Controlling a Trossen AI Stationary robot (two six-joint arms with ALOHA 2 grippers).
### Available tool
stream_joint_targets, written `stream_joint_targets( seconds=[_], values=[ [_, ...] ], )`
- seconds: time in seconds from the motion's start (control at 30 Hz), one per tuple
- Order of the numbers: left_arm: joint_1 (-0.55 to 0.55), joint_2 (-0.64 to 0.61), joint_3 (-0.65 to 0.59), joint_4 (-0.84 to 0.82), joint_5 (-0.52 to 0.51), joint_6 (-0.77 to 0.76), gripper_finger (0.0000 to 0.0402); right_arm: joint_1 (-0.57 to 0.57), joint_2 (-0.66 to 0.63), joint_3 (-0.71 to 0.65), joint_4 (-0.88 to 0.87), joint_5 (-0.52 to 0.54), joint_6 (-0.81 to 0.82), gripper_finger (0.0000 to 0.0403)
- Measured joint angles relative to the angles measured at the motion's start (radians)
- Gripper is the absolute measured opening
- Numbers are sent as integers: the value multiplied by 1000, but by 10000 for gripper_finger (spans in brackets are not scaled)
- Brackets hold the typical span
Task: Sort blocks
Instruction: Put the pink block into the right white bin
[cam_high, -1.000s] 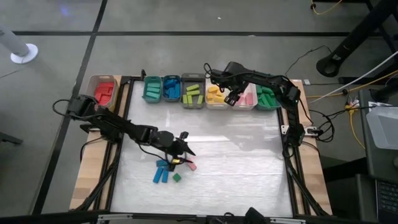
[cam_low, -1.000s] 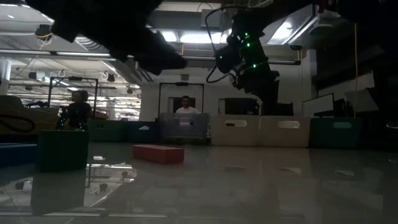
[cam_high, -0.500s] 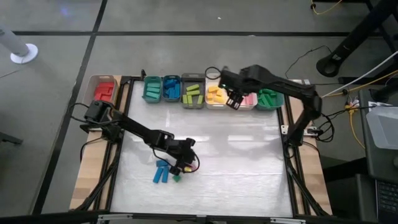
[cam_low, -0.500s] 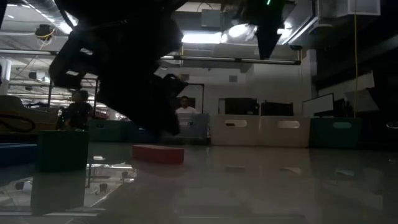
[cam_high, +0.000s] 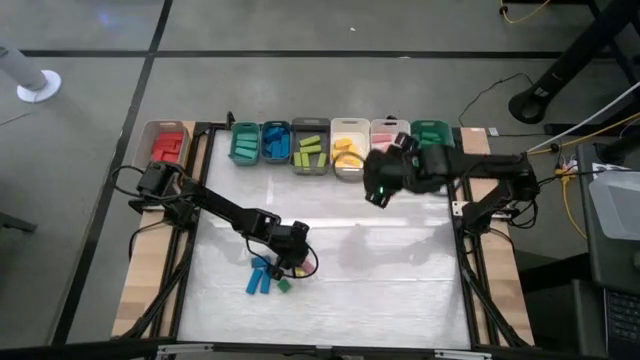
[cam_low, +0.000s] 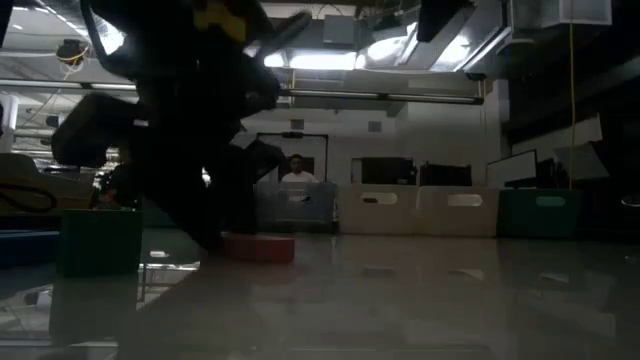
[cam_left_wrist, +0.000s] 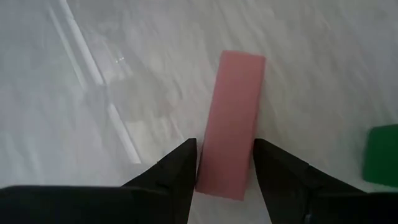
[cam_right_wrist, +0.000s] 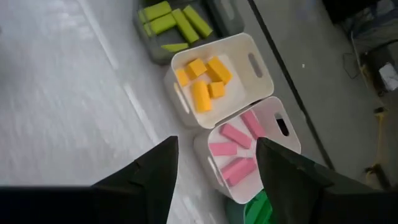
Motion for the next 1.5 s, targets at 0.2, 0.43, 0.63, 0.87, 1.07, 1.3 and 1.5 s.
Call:
stream_joint_targets(
  seconds=[0.2, 0.43, 0.63, 0.87, 1.07, 1.3, 1.5],
  values=[
    [1, 47, 3, 12, 8, 22, 148, 91, -90, -208, 60, 5, 112, 216],
    [0, 44, -1, 57, -1, 1, 97, 201, -270, -706, 581, -4, 214, 216],
    [15, 53, -2, 181, -15, -37, 85, 285, -257, -1113, 1399, -73, 114, 216],
    [64, 52, 5, 330, -79, -130, 89, 301, -155, -1276, 1861, -152, 154, 216],
    [90, 51, 6, 404, -158, -127, 89, 293, -142, -1275, 1880, -67, 450, 216],
    [95, 49, 7, 466, -275, -102, 92, 262, -142, -1275, 1880, -126, 625, 216],
    [94, 49, 7, 514, -298, -85, 91, 251, -142, -1275, 1880, -135, 672, 216]
  ],
)
